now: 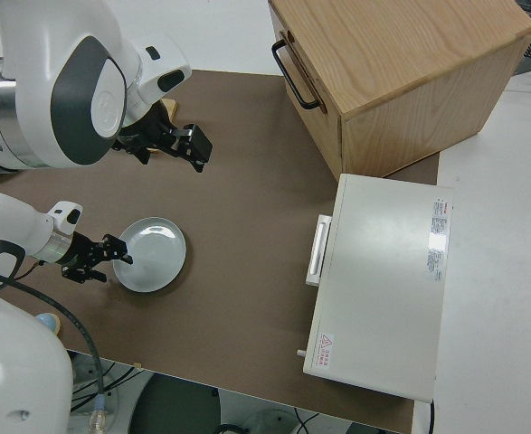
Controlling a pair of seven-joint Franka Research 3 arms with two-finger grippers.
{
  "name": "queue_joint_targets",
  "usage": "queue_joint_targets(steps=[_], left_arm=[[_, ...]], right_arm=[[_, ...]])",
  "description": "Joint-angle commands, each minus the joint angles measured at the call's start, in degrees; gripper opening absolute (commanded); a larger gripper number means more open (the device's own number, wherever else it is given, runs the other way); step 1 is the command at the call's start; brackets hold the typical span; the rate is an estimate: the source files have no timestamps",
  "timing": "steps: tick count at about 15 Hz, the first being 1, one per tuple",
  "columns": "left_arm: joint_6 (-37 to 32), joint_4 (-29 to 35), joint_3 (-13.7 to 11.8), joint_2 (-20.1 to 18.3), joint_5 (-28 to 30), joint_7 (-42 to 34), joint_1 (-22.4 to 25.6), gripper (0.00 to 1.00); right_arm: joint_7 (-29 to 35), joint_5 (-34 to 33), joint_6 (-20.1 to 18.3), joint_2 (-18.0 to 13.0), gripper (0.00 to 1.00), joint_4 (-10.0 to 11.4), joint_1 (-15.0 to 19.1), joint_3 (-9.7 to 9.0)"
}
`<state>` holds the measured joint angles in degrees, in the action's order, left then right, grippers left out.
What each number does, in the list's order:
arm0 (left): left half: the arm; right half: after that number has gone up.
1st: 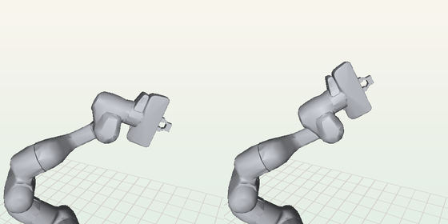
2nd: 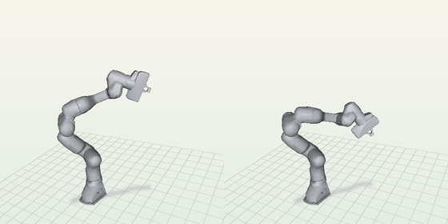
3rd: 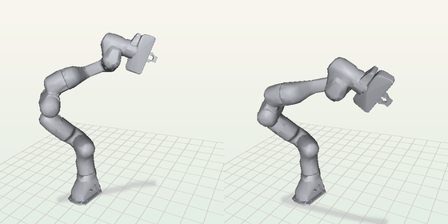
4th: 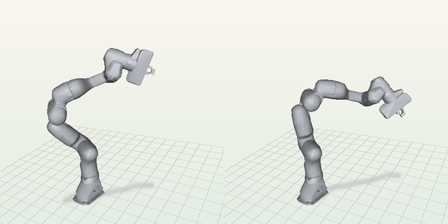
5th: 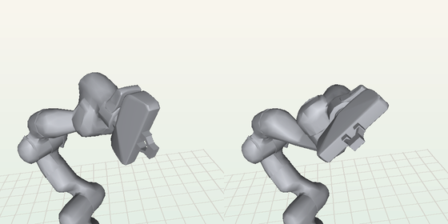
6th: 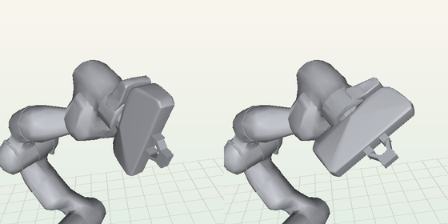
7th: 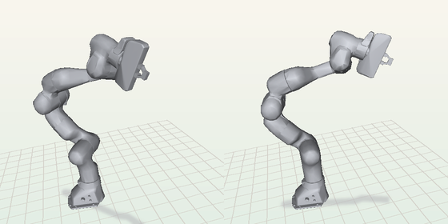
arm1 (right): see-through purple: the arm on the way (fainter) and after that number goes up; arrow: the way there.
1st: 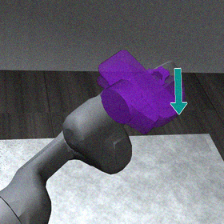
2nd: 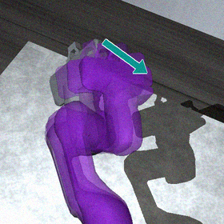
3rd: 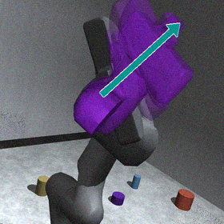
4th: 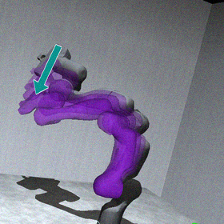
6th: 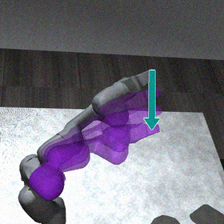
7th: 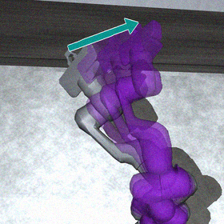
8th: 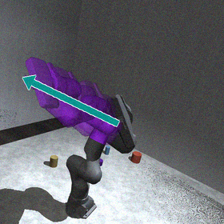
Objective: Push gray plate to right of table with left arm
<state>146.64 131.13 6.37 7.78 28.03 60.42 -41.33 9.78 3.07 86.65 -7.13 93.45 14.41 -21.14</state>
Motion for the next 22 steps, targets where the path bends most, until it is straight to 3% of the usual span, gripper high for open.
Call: queue_joint_targets(steps=[1, 9, 15, 22], left_arm=[[-13.28, -4.29, -1.09, -4.08, -0.52, -0.91, 3.79, 0.97], [-28.32, -7.64, -5.83, -7.51, -14.83, -24.52, 13.19, 0.98], [-32.99, -10.71, -10.49, -7.87, -20.99, -45.19, 20.57, 0.98], [-35.81, -17.04, -10.41, -9.18, -23.72, -53.83, 29.02, 0.99]], right_arm=[[0.59, 1.23, 0.01, -1.57, 0.996, 1.56, 1.41, -0.84], [0.59, 1.23, 0.01, -1.57, 0.996, 1.56, 1.41, -0.84], [0.59, 1.23, 0.01, -1.57, 0.996, 1.56, 1.41, -0.84], [0.59, 1.23, 0.01, -1.57, 0.996, 1.56, 1.41, -0.84]])
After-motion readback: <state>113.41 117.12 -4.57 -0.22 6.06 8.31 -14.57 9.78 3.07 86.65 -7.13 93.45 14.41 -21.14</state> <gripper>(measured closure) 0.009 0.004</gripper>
